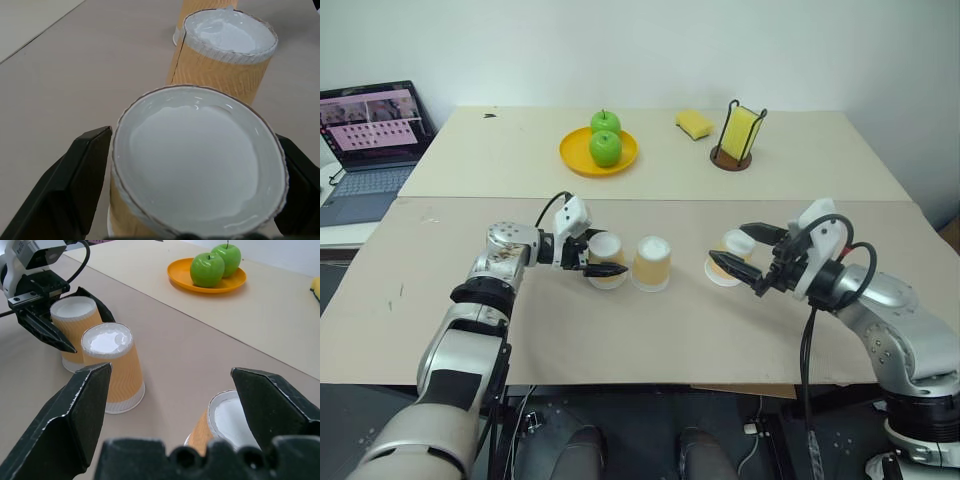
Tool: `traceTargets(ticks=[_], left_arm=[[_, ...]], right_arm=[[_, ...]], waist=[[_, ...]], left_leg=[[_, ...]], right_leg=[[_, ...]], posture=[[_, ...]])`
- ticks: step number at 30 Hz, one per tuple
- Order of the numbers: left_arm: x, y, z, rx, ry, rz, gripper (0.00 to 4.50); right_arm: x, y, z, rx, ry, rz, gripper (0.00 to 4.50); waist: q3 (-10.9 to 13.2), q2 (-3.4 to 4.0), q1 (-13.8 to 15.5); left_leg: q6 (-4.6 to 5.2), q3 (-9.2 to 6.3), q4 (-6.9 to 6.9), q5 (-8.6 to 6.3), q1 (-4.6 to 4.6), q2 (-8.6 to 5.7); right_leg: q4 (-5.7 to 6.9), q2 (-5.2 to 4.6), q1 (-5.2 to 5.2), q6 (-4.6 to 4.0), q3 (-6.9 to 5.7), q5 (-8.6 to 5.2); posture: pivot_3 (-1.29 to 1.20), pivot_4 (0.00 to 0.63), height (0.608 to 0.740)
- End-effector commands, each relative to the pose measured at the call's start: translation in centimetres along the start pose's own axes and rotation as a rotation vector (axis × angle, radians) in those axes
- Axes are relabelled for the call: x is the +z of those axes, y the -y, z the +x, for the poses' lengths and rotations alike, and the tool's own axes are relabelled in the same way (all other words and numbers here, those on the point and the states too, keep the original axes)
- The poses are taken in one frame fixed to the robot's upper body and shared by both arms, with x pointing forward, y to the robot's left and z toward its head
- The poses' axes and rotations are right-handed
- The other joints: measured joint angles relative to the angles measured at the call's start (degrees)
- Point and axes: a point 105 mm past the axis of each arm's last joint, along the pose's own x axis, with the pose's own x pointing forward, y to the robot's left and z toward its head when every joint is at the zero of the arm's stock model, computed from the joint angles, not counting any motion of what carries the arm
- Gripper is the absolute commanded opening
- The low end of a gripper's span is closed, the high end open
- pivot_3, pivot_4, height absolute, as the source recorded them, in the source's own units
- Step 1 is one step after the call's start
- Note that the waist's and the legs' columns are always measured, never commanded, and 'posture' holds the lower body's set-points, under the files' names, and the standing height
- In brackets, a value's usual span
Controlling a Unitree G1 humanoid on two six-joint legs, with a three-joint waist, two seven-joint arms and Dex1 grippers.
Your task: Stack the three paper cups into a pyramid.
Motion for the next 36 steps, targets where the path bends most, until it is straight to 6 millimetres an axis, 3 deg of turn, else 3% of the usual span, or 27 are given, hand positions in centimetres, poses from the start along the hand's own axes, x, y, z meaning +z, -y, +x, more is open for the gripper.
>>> traceTargets(ticks=[1, 10, 15, 20, 26, 30, 36], left_arm=[[2.6, -0.4, -1.2, 0.001, 0.049, 0.047, 4.44], [3.9, 0.6, -3.6, -0.04, 0.032, 0.063, 4.44], [7.0, 1.3, -5.6, -0.021, 0.103, 0.076, 4.44], [10.0, 2.8, -8.6, -0.016, 0.206, 0.038, 4.44], [9.6, 4.0, -10.1, 0.047, 0.215, -0.006, 4.44], [9.1, 5.1, -10.3, 0.052, 0.205, -0.022, 4.44], [9.2, 5.3, -11.0, 0.086, 0.192, -0.021, 4.44]], right_arm=[[1.5, -0.1, 0.0, 0.015, 0.05, -0.027, 4.5], [1.6, -0.1, 0.3, 0.032, 0.053, -0.027, 4.5], [1.3, 0.0, 0.0, 0.034, 0.036, -0.034, 4.5], [0.0, 1.7, -2.5, 0.012, -0.052, -0.048, 4.5], [-2.3, 4.7, -5.4, -0.035, -0.165, -0.037, 4.5], [-4.1, 5.6, -4.6, -0.042, -0.204, -0.031, 4.5], [-5.1, 5.2, -1.1, 0.025, -0.157, 0.018, 4.5]], waist=[[0.0, 0.0, -0.05], [0.0, 0.01, -0.4], [0.01, 0.01, -0.66], [0.02, 0.02, -0.74], [0.02, 0.02, -1.05], [0.02, 0.02, -1.48], [0.03, 0.03, -1.91]], left_leg=[[0.0, 0.0, 0.0, 0.0, 0.0, 0.0], [0.0, 0.0, -0.01, 0.0, 0.01, 0.01], [0.0, -0.02, 0.0, 0.0, 0.0, 0.02], [0.0, -0.03, -0.01, 0.0, -0.01, 0.02], [0.0, 0.0, 0.0, 0.0, 0.15, 0.05], [0.01, 0.04, -0.02, -0.01, 0.34, 0.07], [0.01, 0.07, -0.09, -0.01, 0.35, 0.13]], right_leg=[[0.01, 0.0, 0.0, 0.0, 0.0, 0.0], [0.03, 0.0, -0.01, 0.0, 0.0, 0.0], [0.05, 0.01, -0.02, 0.0, 0.0, 0.0], [0.02, 0.0, 0.0, 0.01, 0.0, -0.01], [0.04, 0.0, 0.11, 0.02, 0.01, -0.01], [0.01, 0.01, 0.27, 0.01, 0.04, -0.02], [0.02, 0.07, 0.2, 0.0, 0.1, -0.02]], posture=[[0.0, 0.15, 0.732], [0.0, 0.15, 0.732], [0.0, 0.15, 0.732], [0.0, 0.15, 0.732], [0.0, 0.15, 0.732], [0.0, 0.15, 0.732], [0.0, 0.15, 0.732]])
